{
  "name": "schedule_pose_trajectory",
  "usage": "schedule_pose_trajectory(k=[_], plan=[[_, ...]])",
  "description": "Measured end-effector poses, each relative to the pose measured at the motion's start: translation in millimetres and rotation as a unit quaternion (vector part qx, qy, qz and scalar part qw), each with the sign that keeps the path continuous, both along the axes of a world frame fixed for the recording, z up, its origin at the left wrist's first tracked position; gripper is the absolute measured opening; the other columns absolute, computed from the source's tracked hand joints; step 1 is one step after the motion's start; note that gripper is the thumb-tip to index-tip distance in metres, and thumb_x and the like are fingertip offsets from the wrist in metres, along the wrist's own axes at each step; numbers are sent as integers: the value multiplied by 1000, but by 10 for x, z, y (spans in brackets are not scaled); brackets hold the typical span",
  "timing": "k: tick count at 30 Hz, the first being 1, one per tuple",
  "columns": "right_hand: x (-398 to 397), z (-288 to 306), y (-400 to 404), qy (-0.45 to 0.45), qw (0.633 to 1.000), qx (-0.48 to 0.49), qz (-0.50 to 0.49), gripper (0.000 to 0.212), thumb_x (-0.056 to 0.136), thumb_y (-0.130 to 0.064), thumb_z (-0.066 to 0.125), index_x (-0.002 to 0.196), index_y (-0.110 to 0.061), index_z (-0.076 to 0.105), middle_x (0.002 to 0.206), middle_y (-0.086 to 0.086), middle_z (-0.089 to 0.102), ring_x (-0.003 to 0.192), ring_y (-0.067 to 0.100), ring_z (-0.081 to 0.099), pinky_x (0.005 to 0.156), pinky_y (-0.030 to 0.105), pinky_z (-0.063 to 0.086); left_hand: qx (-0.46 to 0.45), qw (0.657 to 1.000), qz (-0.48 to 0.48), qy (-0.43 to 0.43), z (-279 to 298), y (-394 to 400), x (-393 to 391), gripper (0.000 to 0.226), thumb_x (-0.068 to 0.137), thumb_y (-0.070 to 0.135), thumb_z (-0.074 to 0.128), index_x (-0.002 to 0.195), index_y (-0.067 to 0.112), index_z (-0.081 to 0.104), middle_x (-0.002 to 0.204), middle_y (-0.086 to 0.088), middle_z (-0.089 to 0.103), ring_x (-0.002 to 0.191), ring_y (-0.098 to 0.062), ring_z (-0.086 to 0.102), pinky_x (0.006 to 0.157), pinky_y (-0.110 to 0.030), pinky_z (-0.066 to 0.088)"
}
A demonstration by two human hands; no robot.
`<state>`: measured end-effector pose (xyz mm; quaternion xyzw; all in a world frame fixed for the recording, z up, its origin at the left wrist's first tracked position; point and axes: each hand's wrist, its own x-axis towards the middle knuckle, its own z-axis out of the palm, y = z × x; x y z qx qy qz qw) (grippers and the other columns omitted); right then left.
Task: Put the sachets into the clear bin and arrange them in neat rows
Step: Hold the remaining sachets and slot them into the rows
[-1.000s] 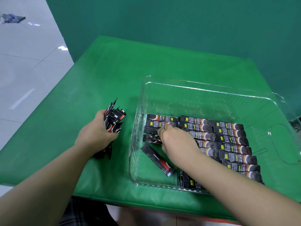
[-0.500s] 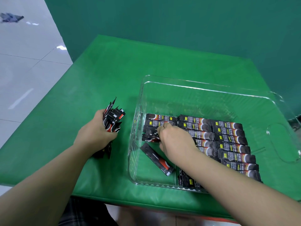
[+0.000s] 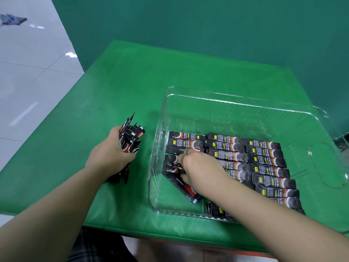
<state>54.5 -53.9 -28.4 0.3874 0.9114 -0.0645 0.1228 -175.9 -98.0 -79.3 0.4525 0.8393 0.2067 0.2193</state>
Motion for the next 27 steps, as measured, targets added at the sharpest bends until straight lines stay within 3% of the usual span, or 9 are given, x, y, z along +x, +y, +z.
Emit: schedule_pose_trajectory(k=[5, 15, 19, 25, 27], plan=[[14, -23, -33, -4, 1000, -8, 21, 18, 86, -7, 56, 104, -9, 54, 110, 8, 53, 90, 28, 59, 57, 31, 42, -3, 1000, 1, 3, -2, 12, -3, 77, 73, 40, 76, 132, 36, 27, 96, 11, 60, 78, -20, 63, 73, -37, 53], [62, 1, -78, -25, 996, -36, 80, 25, 89, -10, 51, 114, -8, 50, 115, 10, 53, 97, 27, 56, 66, 31, 42, 2, 1000, -3, 3, -23, 4, -12, 77, 72, 41, 75, 132, 37, 26, 97, 12, 61, 77, -20, 63, 72, -36, 53], [75, 66, -74, 3, 997, -58, 51, 18, 89, -16, 55, 106, -9, 54, 113, 9, 55, 97, 28, 57, 73, 36, 51, 2, 1000, -2, 3, -24, 5, -13, 76, 73, 40, 74, 132, 37, 27, 96, 12, 61, 76, -19, 63, 70, -35, 53], [34, 98, -83, 25, 999, -41, -23, 16, 91, -26, 56, 86, -11, 51, 92, 9, 52, 91, 30, 58, 62, 33, 41, 4, 1000, -2, 4, -20, 8, -8, 76, 73, 39, 74, 132, 36, 27, 98, 11, 62, 76, -19, 62, 70, -35, 53], [15, 91, -99, 46, 998, -28, -33, 18, 92, -28, 55, 94, -11, 54, 98, 10, 54, 96, 30, 57, 65, 34, 42, 4, 1000, -2, 5, -21, 5, -7, 75, 73, 39, 75, 132, 37, 27, 98, 11, 62, 76, -18, 63, 69, -35, 53]])
